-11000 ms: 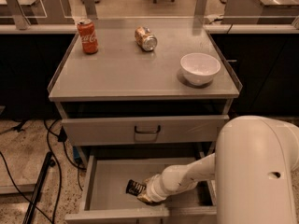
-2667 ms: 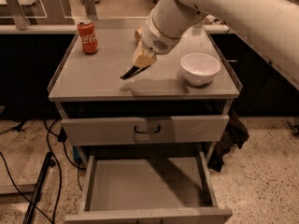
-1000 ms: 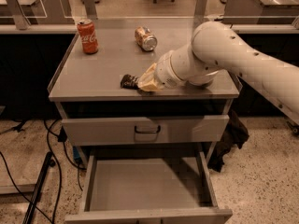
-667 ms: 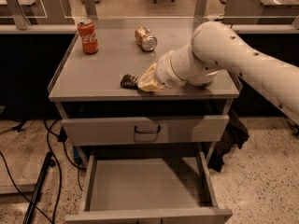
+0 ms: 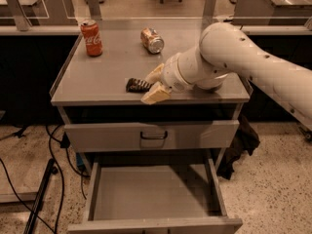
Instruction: Pick rxbar chocolate from middle drawer and place on counter
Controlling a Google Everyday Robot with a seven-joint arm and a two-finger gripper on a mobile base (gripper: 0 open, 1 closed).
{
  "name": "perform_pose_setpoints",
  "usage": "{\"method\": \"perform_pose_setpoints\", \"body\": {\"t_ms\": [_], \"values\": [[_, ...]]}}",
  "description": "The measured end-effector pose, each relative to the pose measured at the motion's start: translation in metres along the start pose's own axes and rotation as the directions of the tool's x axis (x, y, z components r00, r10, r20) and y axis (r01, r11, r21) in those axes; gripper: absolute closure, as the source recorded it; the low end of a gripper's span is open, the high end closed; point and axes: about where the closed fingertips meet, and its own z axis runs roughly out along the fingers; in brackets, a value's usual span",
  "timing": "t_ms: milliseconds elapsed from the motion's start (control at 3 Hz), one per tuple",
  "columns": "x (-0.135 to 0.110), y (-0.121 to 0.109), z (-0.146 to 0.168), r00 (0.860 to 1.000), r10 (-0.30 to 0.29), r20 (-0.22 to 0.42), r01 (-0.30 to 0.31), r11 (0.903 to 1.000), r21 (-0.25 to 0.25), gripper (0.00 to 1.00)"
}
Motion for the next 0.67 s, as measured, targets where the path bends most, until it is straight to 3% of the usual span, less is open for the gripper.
{"method": "perform_pose_setpoints", "body": {"t_ms": [333, 667], "values": [[0.0, 0.0, 0.0, 1.0, 0.0, 0.0, 0.0, 1.0, 0.0, 0.0], [0.0, 0.0, 0.0, 1.0, 0.0, 0.0, 0.0, 1.0, 0.0, 0.0]]}}
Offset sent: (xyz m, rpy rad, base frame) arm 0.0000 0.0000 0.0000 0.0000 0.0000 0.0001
